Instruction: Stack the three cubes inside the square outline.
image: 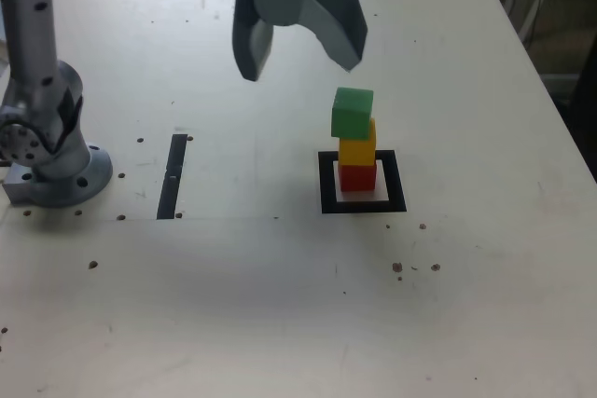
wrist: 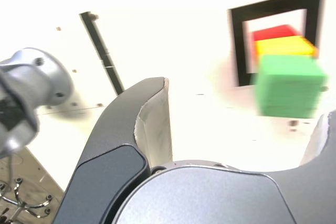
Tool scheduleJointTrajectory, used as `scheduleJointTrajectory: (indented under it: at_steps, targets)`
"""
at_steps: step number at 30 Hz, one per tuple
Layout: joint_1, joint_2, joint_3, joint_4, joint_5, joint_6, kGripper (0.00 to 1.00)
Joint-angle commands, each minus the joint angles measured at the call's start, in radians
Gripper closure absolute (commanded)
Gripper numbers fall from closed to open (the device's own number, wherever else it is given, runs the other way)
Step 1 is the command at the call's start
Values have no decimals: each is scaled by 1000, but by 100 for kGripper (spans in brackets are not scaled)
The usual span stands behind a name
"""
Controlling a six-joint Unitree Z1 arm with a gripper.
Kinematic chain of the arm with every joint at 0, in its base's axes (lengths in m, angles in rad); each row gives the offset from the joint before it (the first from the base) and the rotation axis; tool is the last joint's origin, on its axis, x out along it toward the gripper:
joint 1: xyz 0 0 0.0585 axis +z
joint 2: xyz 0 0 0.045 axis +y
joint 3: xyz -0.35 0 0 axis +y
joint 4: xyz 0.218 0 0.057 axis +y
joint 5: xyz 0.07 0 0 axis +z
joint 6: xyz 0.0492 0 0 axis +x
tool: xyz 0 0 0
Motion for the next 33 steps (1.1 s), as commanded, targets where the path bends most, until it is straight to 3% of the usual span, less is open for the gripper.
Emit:
scheduleJointTrajectory:
  at_steps: [1, 7, 16, 23, 33]
  targets:
    - [2, -36, 33, -1, 5, 2, 1]
    - [2, -155, 244, -80, 3, 1, 1]
    - [2, -288, 624, -325, -38, -2, 1]
    - [2, -271, 800, -482, -18, -15, 0]
    - [2, -262, 898, -573, -9, -26, 0]
